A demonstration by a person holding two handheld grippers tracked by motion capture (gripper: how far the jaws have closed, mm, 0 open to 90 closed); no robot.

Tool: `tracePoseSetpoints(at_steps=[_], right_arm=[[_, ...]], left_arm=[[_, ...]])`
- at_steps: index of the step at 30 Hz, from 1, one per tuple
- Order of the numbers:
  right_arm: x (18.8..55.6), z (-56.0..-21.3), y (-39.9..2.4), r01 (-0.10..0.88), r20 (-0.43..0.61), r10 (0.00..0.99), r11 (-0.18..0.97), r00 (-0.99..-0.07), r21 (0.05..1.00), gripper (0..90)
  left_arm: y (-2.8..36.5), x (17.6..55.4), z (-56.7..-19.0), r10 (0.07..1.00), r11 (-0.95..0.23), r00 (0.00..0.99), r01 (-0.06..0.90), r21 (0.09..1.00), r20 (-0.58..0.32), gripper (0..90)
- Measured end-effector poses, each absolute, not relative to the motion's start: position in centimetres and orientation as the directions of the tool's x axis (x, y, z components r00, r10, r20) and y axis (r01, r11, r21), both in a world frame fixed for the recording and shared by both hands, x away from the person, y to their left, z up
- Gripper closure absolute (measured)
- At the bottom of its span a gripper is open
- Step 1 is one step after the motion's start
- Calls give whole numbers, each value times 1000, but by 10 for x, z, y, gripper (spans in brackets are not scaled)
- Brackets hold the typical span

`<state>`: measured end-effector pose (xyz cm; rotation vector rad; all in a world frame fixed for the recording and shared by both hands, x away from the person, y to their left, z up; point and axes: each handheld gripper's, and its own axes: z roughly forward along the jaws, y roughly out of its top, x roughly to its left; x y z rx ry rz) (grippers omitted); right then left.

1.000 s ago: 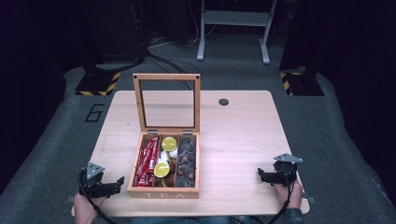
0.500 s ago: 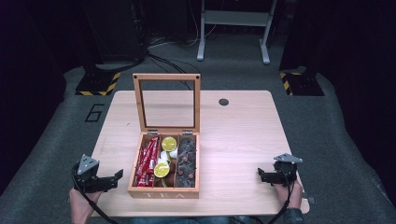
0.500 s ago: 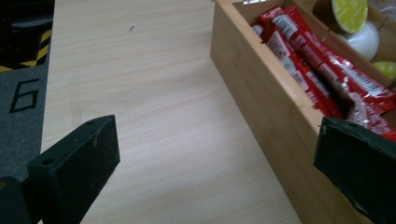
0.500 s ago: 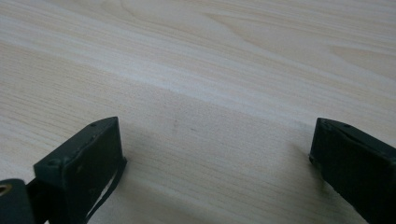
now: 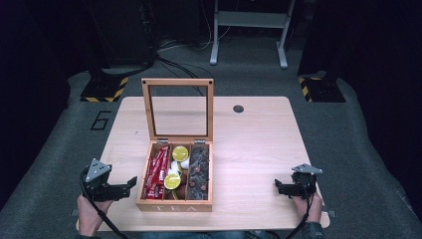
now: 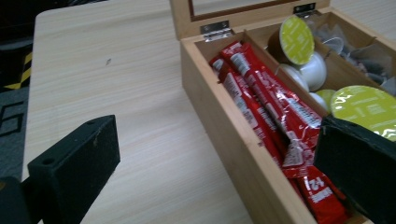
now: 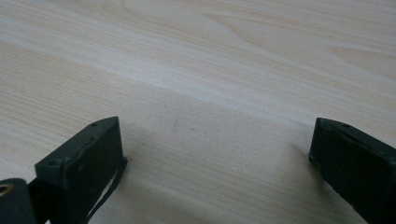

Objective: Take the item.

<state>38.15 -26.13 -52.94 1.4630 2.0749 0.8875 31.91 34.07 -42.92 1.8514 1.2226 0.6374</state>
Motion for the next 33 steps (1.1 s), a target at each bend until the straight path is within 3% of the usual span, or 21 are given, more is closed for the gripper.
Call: tracePoseSetpoints(at_steps=[33], right_arm=[[381, -529, -262, 650, 1, 939, 237, -343, 722, 33]], left_arm=[[277, 331, -418, 803, -299, 595, 462, 835, -41, 11]])
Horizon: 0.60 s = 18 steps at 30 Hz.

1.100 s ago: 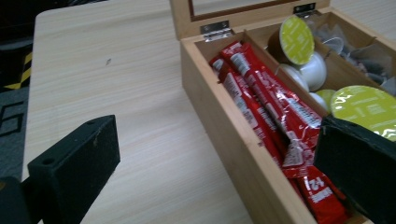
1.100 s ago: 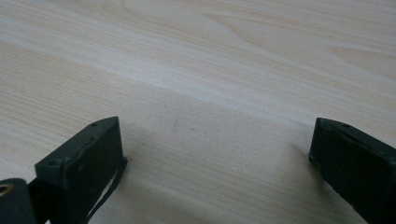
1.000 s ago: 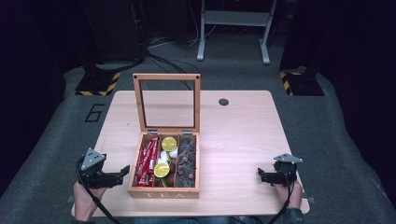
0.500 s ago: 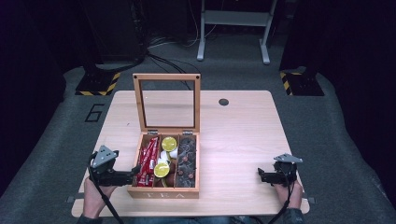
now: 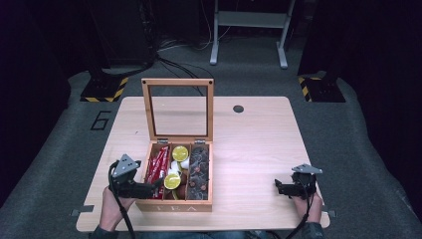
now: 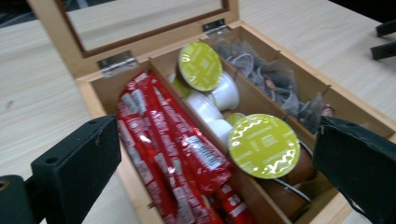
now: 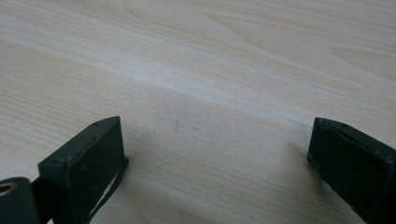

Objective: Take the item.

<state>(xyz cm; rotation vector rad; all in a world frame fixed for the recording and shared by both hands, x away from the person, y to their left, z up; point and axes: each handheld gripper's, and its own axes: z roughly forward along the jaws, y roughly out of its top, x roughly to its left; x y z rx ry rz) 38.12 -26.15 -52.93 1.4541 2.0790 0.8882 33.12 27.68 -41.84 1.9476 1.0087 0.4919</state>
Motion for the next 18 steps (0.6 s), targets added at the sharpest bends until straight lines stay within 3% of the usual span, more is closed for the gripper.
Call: tracePoseSetpoints(at_steps=[18], right_arm=[[381, -529, -261, 648, 1, 939, 236, -343, 724, 40]], left_arm=[[245, 340, -434, 738, -365, 671, 483, 796, -69, 0]])
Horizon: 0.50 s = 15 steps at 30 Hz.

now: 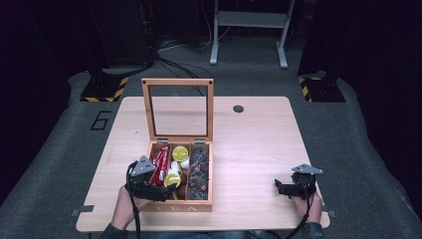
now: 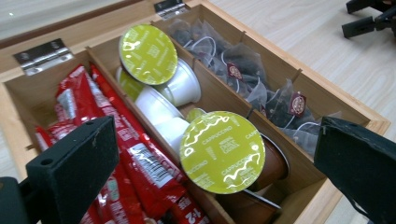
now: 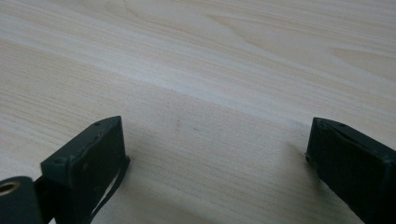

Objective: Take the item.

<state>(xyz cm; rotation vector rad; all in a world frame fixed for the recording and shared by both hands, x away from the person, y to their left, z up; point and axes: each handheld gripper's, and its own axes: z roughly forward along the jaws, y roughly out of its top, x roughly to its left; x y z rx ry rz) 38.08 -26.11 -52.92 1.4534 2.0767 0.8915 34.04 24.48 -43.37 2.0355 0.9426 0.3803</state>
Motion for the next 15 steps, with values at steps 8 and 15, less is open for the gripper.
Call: tracePoseSetpoints(at_steps=[8, 15], right_arm=[[381, -529, -261, 648, 1, 939, 235, -343, 724, 40], [381, -529, -261, 647, 2, 939, 235, -343, 725, 41]], left_arm=[[236, 345, -442, 697, -397, 713, 469, 789, -74, 76], [231, 349, -447, 698, -406, 712, 481, 777, -76, 142]])
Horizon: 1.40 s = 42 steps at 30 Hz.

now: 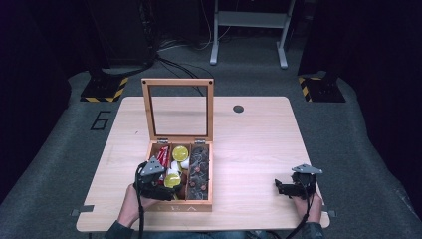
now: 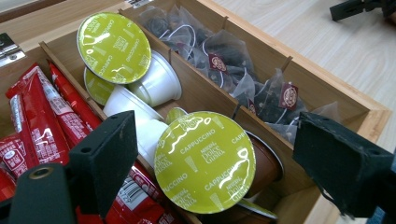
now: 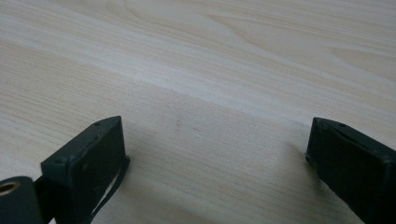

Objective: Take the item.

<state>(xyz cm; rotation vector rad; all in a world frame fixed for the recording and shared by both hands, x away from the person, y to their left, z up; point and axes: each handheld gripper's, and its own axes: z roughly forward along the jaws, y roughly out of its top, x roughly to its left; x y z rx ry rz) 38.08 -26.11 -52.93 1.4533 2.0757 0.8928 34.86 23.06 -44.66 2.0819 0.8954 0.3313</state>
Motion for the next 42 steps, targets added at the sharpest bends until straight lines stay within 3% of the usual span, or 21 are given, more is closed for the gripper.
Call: tracePoseSetpoints(at_steps=[21, 34, 42], right_arm=[[381, -529, -261, 649, 2, 939, 237, -345, 723, 40], [381, -529, -261, 649, 2, 939, 237, -345, 723, 41], [381, -529, -261, 647, 2, 939, 235, -343, 725, 41]], left_arm=[[226, 355, -452, 697, -431, 712, 505, 748, -80, 229], [224, 354, -455, 692, -449, 719, 502, 739, -68, 366], [224, 353, -454, 693, -457, 719, 494, 740, -53, 376]])
